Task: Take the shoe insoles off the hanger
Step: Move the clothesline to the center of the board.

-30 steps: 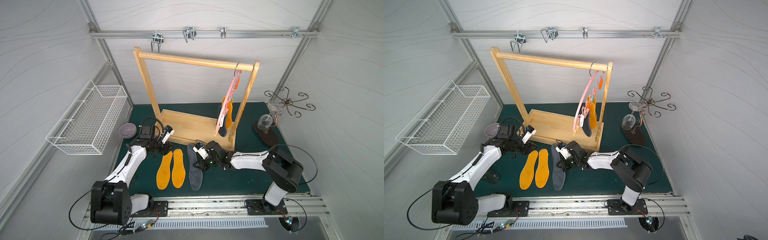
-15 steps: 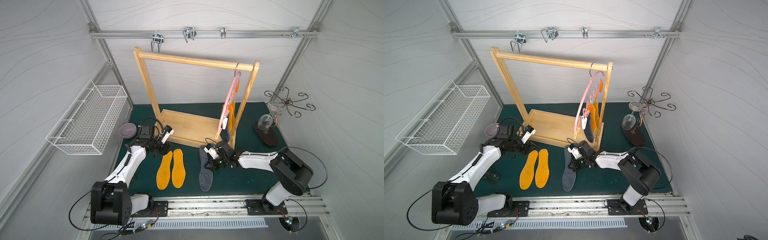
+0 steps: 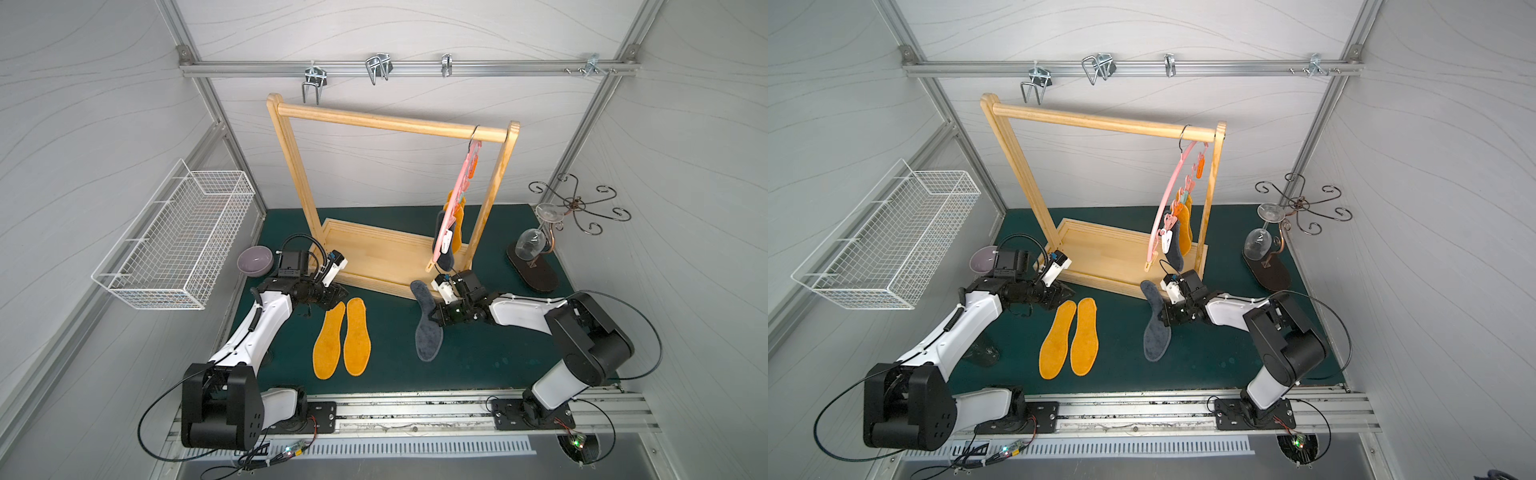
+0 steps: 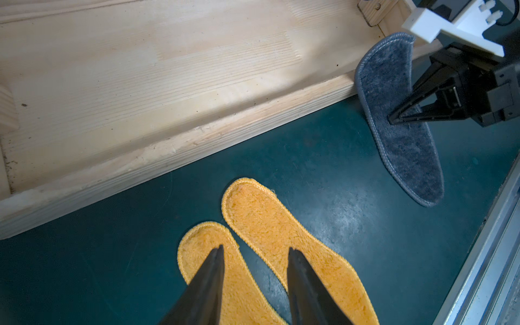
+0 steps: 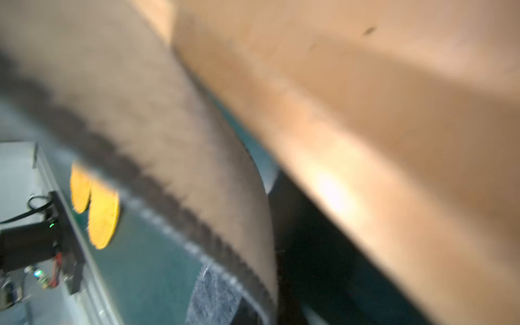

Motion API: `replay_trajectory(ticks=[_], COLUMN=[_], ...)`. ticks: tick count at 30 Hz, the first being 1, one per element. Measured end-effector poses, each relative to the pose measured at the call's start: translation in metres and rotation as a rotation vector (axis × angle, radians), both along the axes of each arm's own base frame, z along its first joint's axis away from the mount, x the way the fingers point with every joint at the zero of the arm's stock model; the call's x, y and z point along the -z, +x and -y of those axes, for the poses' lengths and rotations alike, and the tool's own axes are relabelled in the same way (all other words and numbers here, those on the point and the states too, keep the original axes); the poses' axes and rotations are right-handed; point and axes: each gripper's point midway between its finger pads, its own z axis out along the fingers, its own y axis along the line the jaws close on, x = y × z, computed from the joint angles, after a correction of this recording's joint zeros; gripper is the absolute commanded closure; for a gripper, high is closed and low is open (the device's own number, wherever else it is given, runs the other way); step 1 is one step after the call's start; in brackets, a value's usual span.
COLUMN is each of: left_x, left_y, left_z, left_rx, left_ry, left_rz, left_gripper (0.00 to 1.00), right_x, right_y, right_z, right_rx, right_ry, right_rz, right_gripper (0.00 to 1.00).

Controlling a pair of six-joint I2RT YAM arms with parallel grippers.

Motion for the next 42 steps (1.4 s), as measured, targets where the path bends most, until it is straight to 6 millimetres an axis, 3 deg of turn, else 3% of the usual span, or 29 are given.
replay_trajectory(ticks=[6,14,21,27,32,39,42], left_x=[0.000,0.000,-0.001,-0.002,-0.002,-0.002,-0.002], left_y=[0.000,0.000,-0.001,-0.001,-0.001,-0.001,-0.001], left_z=[0.000,0.001,0.002,0.003,0.003,0.001,0.001], left_rx=[0.000,0.003,0.008,0.011,0.010,0.006,0.007], left_ry=[-0.001,-0.006,-0.013,-0.018,-0.019,-0.020,-0.021], left_rz=[0.000,0.000,0.000,0.000,-0.001,-0.002,-0.002], left_gripper=[0.57,0.57,0.57,0.58,0.58,0.58,0.58], right_x=[-0.001,0.003,0.000,0.000,-0.007,-0.053,-0.059], right_y=[0.024,0.028,0.057,0.060,0.050,0.013,-0.010], right_z=[0.008,0.009,0.017,0.017,0.012,-0.011,-0.019], right_rx=[0.023,-0.014,0.022,0.027,0.026,-0.047,-0.099], right_ry=[-0.059,-0.093,-0.140,-0.140,-0.079,0.091,0.143], right_rz=[0.080,0.104,0.185,0.198,0.166,0.140,0.097], right_gripper=[0.94,0.94,0.95,0.95,0.93,0.93,0.94])
